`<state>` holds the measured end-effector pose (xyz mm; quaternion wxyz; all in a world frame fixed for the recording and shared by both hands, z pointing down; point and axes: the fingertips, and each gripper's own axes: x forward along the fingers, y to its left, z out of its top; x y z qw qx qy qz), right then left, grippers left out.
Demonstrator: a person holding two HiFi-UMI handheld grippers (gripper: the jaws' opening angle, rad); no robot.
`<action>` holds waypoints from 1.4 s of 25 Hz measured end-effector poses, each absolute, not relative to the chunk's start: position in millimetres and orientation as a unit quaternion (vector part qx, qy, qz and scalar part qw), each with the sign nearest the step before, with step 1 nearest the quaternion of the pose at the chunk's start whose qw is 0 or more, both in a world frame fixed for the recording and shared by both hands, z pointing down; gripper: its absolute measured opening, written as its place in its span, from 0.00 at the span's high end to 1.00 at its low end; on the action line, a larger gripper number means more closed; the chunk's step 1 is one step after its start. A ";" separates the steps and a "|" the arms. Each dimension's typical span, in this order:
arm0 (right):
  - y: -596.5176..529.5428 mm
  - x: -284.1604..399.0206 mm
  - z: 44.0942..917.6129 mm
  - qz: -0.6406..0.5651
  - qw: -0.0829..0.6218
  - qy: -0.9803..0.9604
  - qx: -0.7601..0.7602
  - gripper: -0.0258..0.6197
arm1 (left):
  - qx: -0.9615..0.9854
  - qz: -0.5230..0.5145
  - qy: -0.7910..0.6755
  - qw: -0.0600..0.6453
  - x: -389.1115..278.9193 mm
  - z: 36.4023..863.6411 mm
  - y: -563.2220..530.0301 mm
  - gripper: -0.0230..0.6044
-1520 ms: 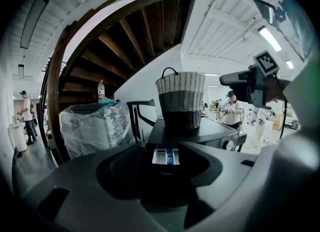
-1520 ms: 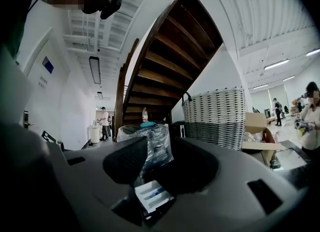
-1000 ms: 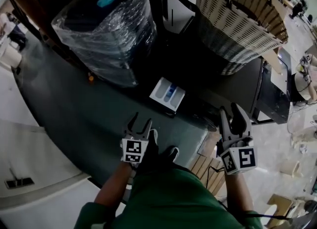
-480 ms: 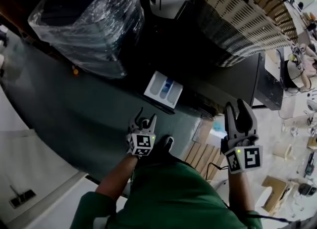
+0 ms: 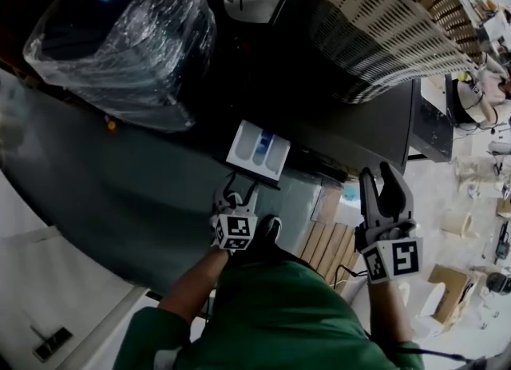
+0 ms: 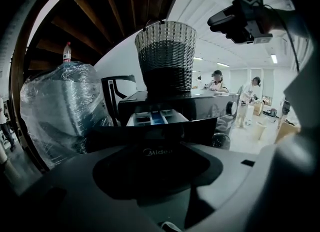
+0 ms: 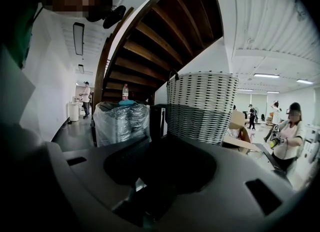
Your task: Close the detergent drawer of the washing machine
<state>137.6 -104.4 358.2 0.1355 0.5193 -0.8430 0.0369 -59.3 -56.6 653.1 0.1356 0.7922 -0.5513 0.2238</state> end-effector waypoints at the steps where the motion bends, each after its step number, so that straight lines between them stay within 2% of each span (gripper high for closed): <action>1: -105.2 137.8 360.0 0.039 0.137 -0.842 0.521 0.71 | 0.793 0.223 -0.551 0.137 -59.0 653.2 -57.0 0.57; 35: -159.9 116.4 379.6 0.060 0.149 -0.802 0.575 0.72 | 0.833 0.198 -0.498 0.140 -37.2 649.6 -177.3 0.56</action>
